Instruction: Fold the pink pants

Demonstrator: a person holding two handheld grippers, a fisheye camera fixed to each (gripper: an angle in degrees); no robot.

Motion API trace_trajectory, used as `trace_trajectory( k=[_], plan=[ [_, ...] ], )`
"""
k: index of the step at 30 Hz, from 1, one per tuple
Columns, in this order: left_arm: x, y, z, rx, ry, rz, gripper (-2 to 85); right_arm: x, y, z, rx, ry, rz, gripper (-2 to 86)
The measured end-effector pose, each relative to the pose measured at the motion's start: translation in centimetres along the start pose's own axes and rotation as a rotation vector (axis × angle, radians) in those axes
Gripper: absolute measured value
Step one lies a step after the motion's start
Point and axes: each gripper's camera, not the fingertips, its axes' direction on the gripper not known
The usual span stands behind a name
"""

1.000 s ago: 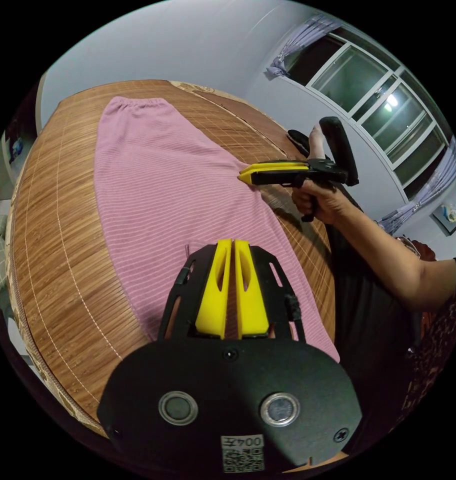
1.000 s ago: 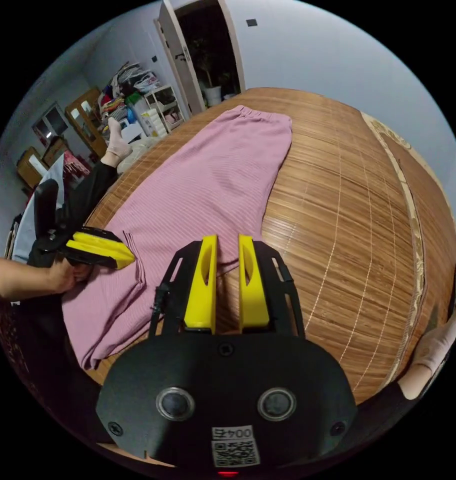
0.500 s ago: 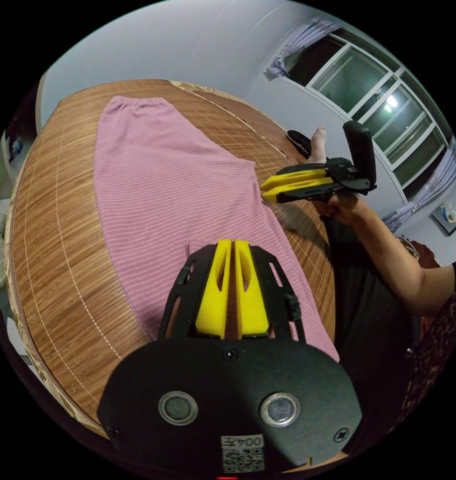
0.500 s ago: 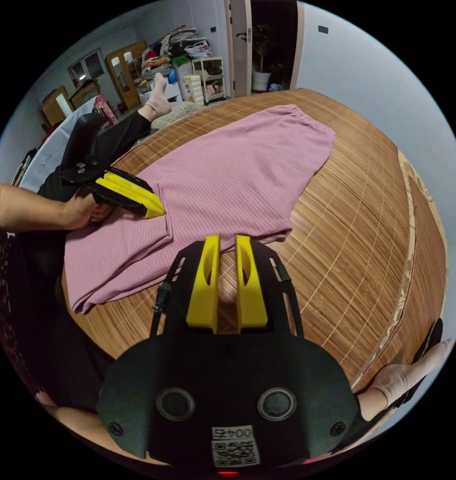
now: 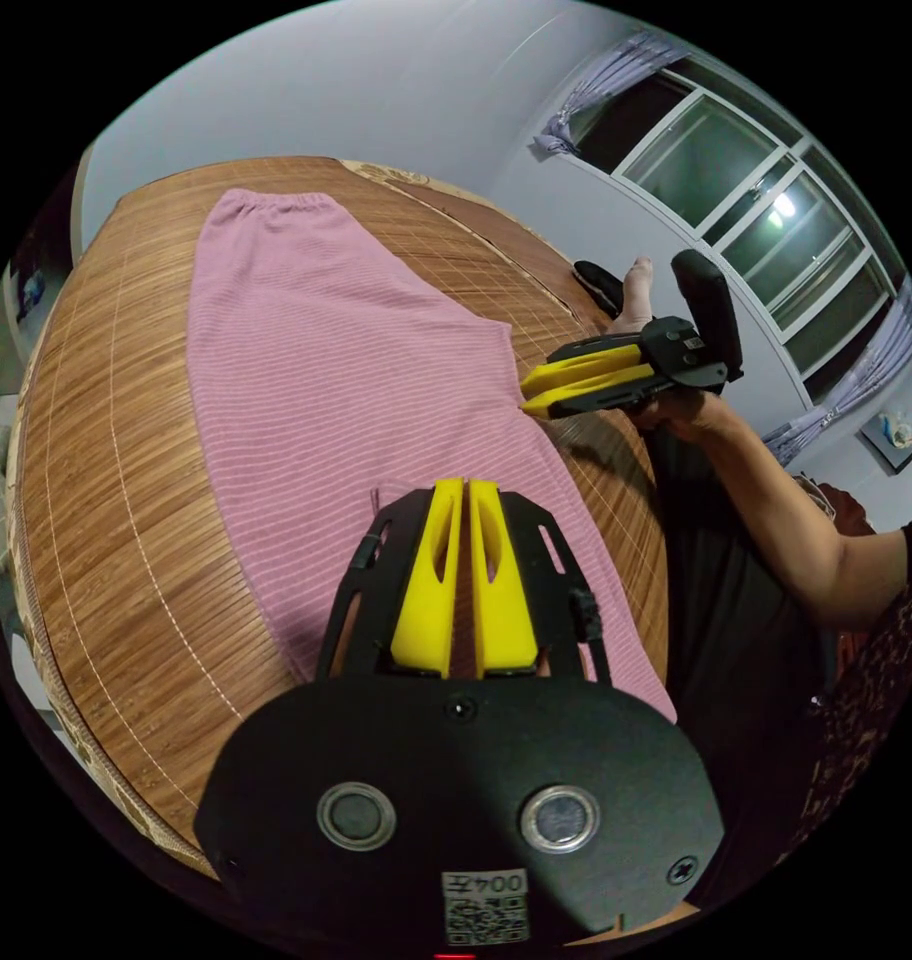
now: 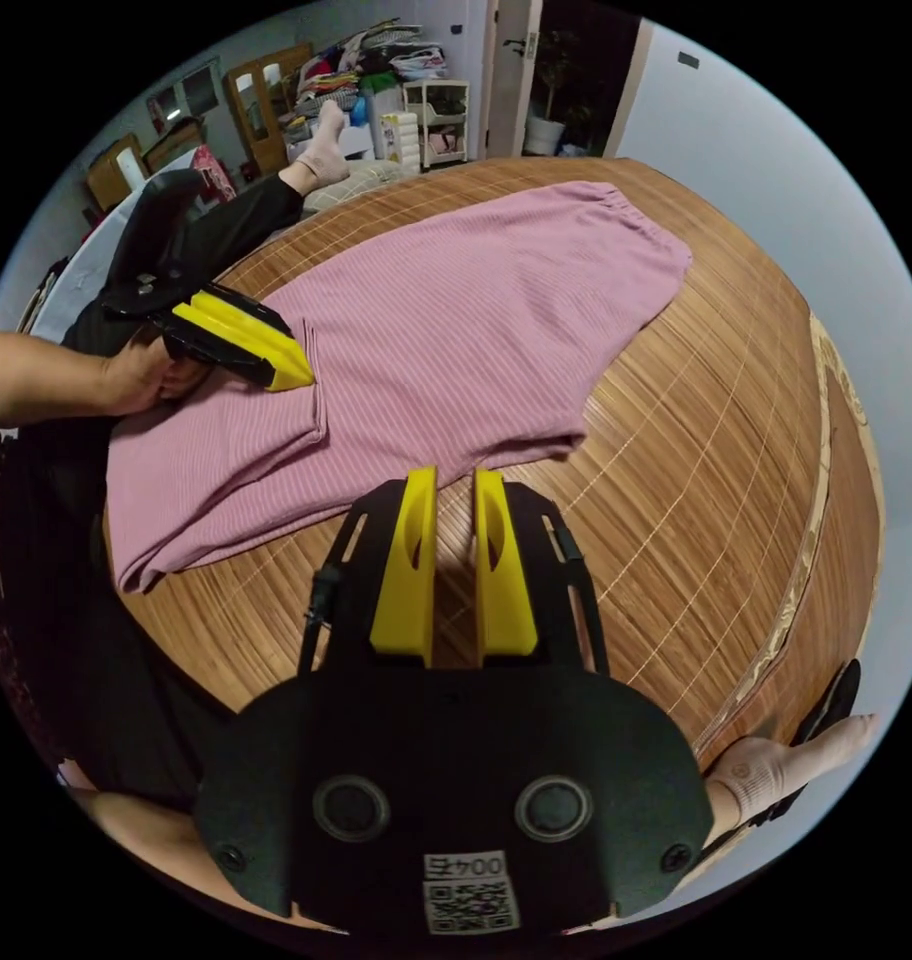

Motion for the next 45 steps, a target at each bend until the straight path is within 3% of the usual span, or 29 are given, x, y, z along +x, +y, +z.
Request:
trace_trajectory(
  k=[6,12,17,20,45],
  plan=[
    [0.1,0.2,-0.2,0.001,-0.001,0.001,0.6,-0.1,0.5,-1.1,0.024,-0.027,0.055,7.3],
    [0.3,0.5,-0.5,0.001,0.001,0.000,0.5,-1.5,1.1,-3.4,0.169,0.002,0.029,8.0],
    [0.4,0.7,-0.8,-0.001,0.003,-0.002,0.5,-4.3,-0.6,-0.8,0.051,0.103,-0.091,9.1],
    [0.5,0.8,-1.0,0.000,0.009,-0.004,0.6,-3.7,-0.2,-1.1,0.042,0.062,-0.060,9.7],
    [1.9,2.5,-3.6,0.000,0.001,-0.001,0.8,-4.2,4.4,-1.5,0.208,0.036,-0.018,9.6]
  ],
)
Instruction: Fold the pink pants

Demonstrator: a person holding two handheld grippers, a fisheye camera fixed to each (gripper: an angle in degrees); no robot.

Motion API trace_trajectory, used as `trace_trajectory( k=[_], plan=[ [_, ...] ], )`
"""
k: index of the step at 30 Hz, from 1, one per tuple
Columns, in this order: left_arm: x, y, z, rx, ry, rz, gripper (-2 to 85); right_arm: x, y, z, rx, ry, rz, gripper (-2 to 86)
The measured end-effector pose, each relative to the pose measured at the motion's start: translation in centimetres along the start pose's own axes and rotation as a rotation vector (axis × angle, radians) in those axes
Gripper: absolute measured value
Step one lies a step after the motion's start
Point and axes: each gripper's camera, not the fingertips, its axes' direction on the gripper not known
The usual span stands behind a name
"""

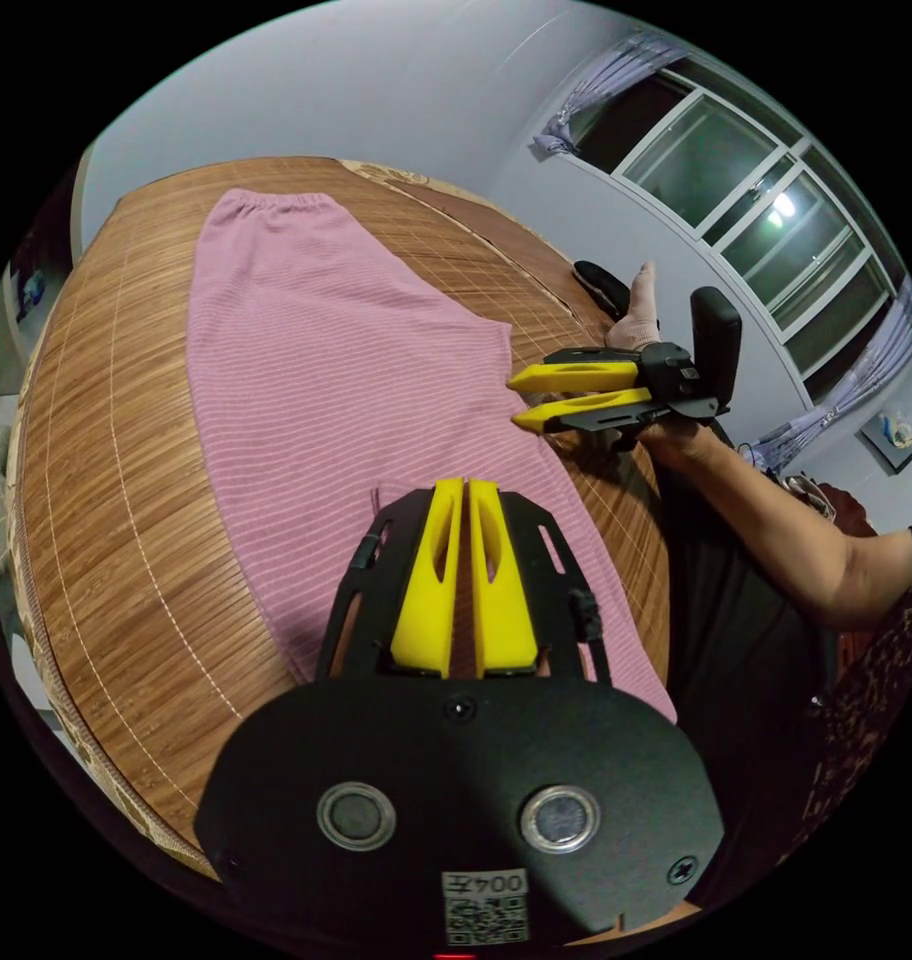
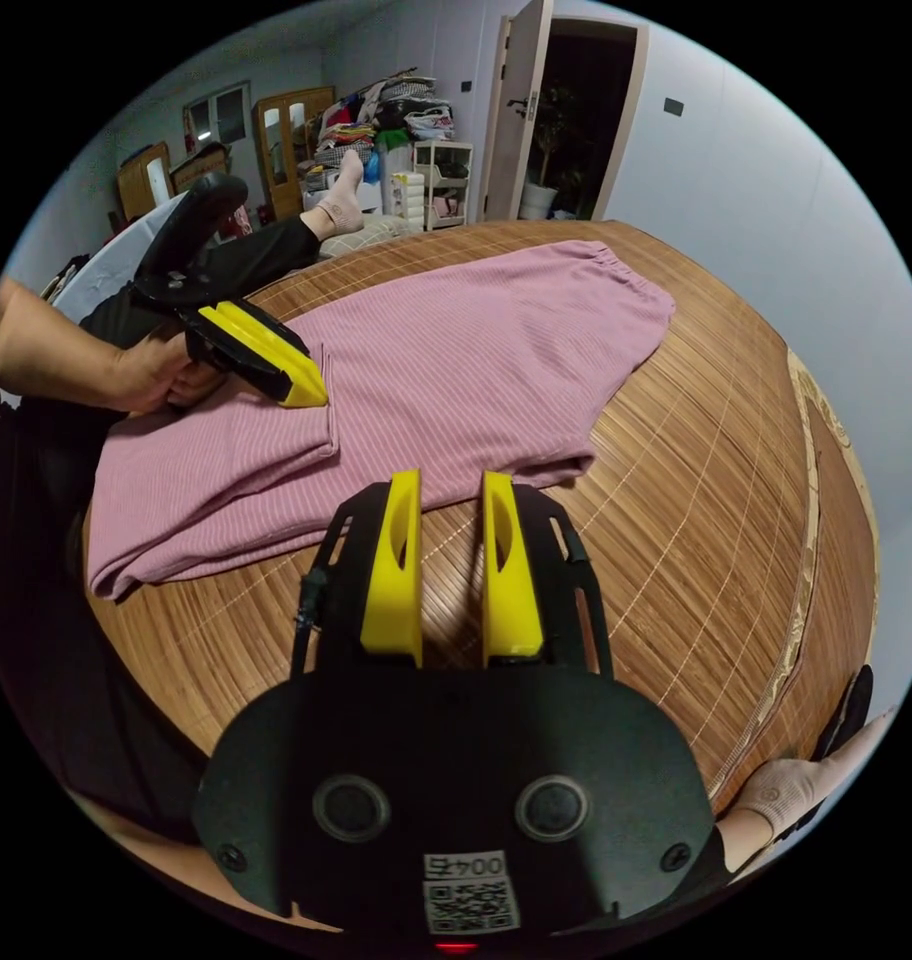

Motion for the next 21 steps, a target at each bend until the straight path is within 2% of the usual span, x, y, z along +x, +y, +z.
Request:
trace_trajectory(
  k=[7,12,15,21],
  plan=[
    [0.2,0.5,-1.1,-0.003,0.013,-0.007,1.1,-0.3,0.4,-0.1,0.004,-0.006,-0.007,9.9],
    [-1.6,0.8,-3.0,0.011,0.150,-0.108,1.8,-0.4,0.6,-0.2,0.006,0.000,-0.011,9.9],
    [-1.4,2.4,-6.9,0.099,0.111,-0.124,2.1,-0.6,0.7,-0.4,0.006,0.015,-0.015,9.9],
    [3.7,7.2,-8.8,-0.015,-0.020,0.014,1.8,-1.0,0.9,-0.6,0.004,0.048,-0.033,9.7]
  ],
)
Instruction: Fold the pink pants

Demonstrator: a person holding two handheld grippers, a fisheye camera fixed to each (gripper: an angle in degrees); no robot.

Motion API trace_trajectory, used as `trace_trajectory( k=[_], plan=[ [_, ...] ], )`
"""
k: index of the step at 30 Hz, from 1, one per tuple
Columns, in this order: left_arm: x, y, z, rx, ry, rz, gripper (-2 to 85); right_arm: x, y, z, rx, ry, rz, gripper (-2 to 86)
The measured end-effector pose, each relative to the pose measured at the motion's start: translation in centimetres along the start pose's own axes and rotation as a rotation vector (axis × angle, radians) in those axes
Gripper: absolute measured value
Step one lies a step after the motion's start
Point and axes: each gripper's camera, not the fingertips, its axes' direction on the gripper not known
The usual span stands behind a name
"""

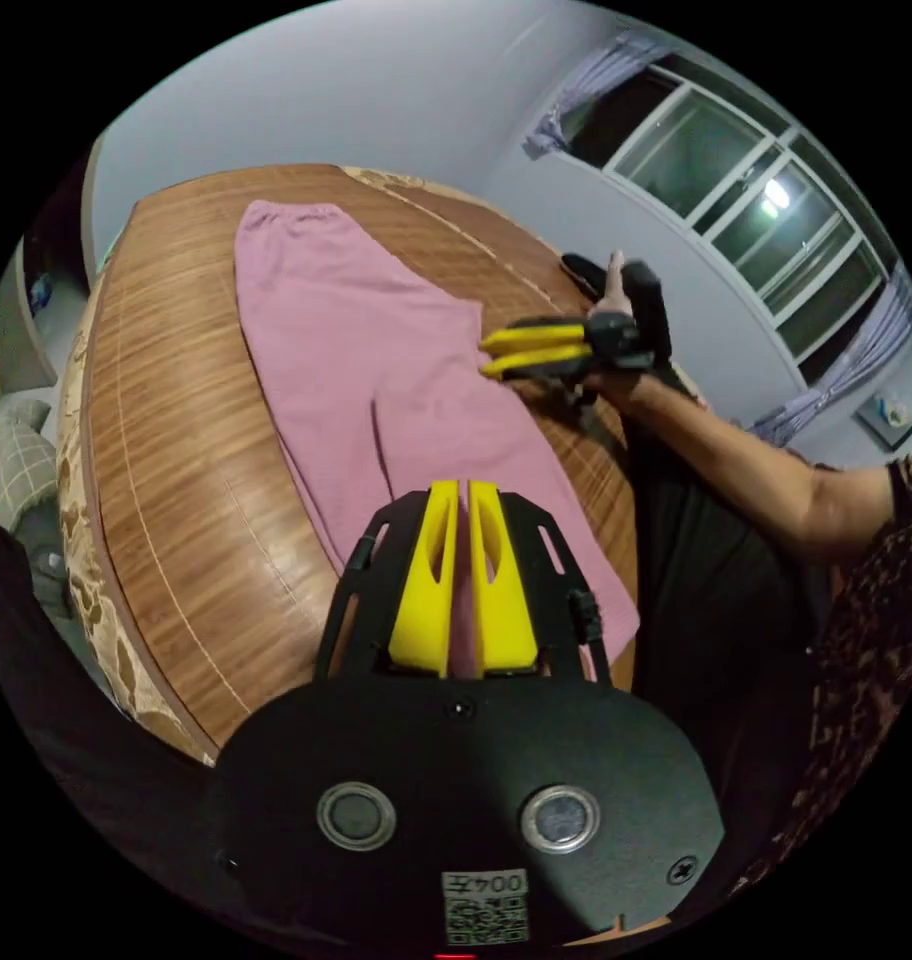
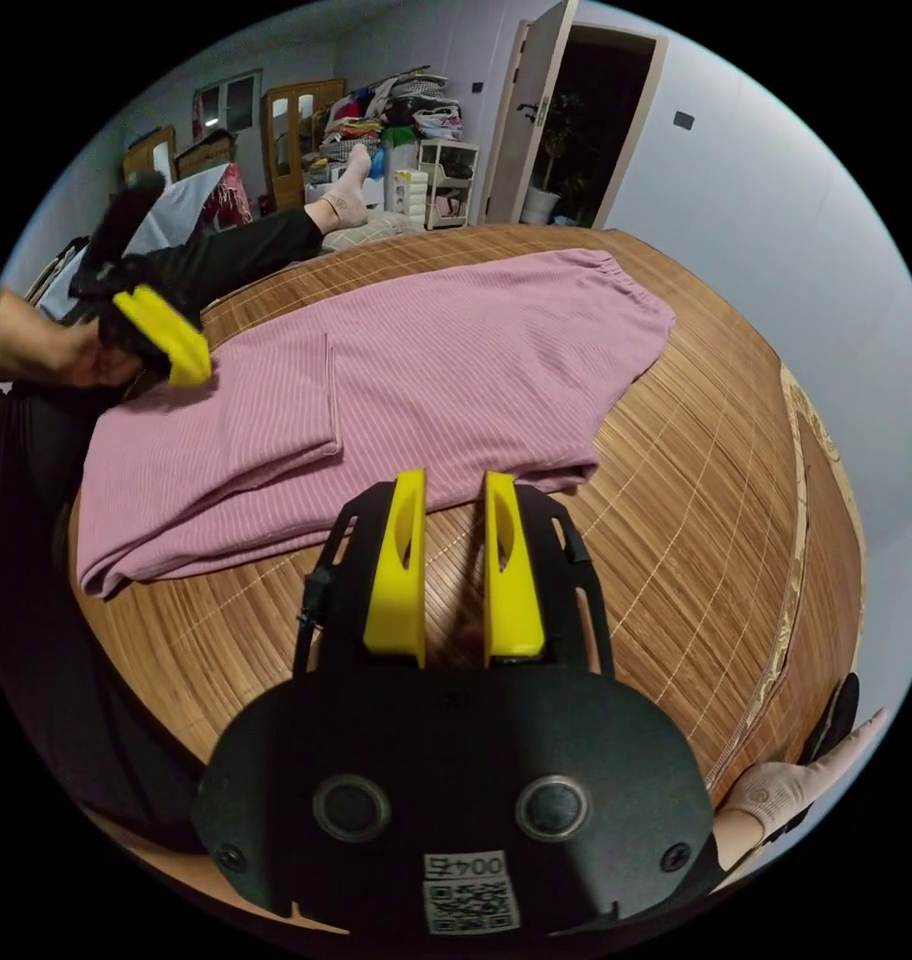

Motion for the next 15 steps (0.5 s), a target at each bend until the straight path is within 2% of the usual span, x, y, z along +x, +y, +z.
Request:
trace_trajectory(
  k=[2,3,10,15],
  plan=[
    [1.3,1.5,1.9,-0.069,-0.065,0.032,1.5,0.4,0.1,-0.1,-0.001,-0.016,0.010,9.7],
    [1.4,1.8,1.8,-0.037,-0.072,0.034,1.4,0.5,0.1,-0.1,0.000,-0.020,0.012,9.8],
    [0.6,2.5,0.6,-0.027,-0.009,-0.003,0.9,1.4,0.3,-1.5,-0.024,0.007,0.152,10.9],
    [1.3,2.7,-0.3,-0.025,-0.050,0.017,0.9,1.7,1.0,-4.2,-0.022,-0.237,0.301,12.0]
  ],
)
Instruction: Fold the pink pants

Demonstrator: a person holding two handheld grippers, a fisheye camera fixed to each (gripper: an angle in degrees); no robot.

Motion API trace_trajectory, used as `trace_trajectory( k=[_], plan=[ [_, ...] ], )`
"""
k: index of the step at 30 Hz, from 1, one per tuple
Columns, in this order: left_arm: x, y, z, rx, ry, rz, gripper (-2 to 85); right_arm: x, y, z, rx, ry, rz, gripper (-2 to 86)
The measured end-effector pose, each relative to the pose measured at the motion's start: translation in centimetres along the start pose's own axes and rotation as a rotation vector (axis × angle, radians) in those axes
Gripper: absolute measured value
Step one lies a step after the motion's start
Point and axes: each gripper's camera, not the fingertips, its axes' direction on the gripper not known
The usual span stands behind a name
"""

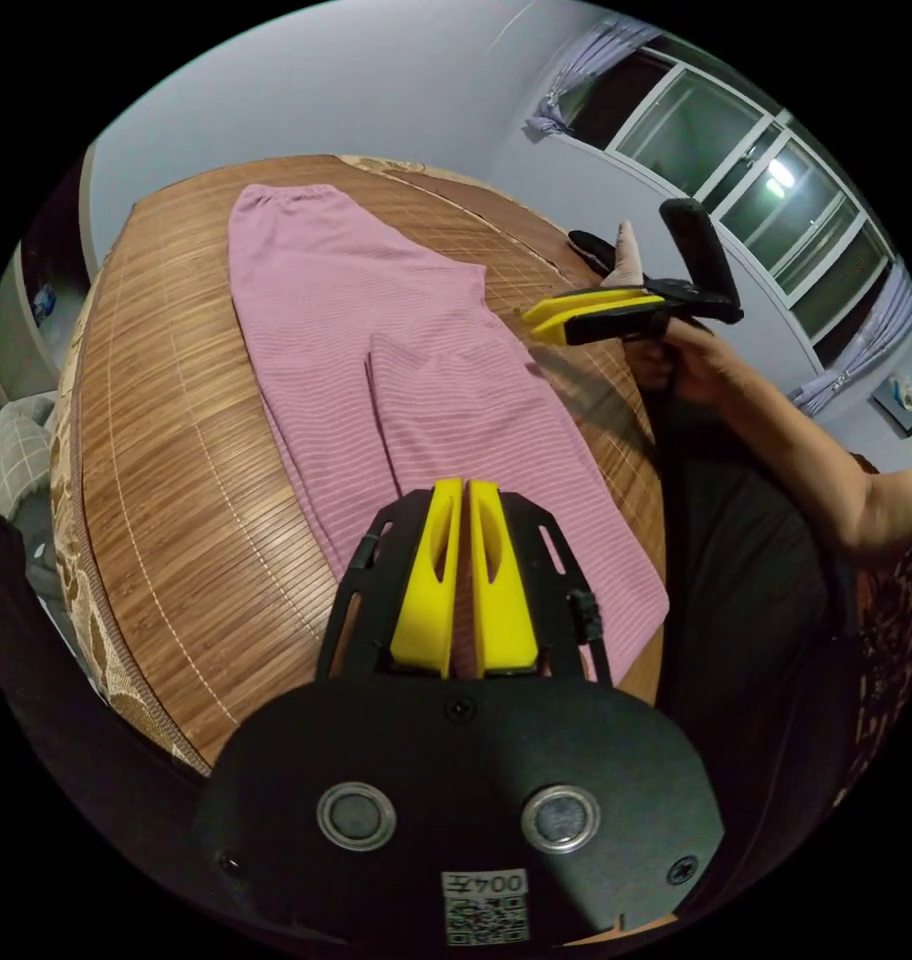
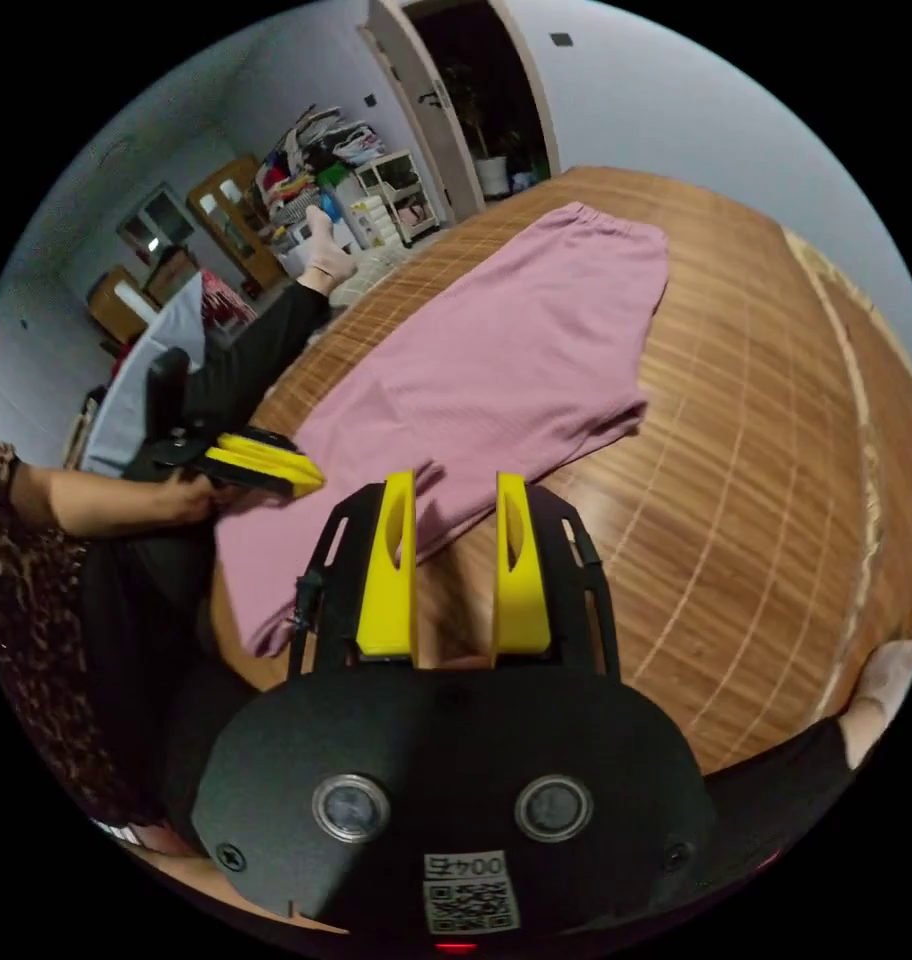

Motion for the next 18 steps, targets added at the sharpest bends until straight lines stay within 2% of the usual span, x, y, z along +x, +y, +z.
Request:
trace_trajectory(
  k=[2,7,12,18],
  plan=[
    [-0.5,0.1,-0.5,0.002,0.031,-0.017,0.9,-0.3,0.8,-0.2,-0.007,-0.144,0.071,12.1],
    [-1.8,0.5,-1.4,0.016,0.098,-0.067,0.8,0.2,2.2,0.5,0.058,-0.328,0.265,11.7],
    [-2.2,0.7,-2.4,0.022,0.119,-0.070,1.0,0.9,2.7,1.3,0.061,-0.305,0.381,10.7],
    [-2.9,1.1,-3.6,0.029,0.156,-0.081,1.7,0.7,2.8,1.8,0.102,-0.390,0.445,9.4]
  ],
)
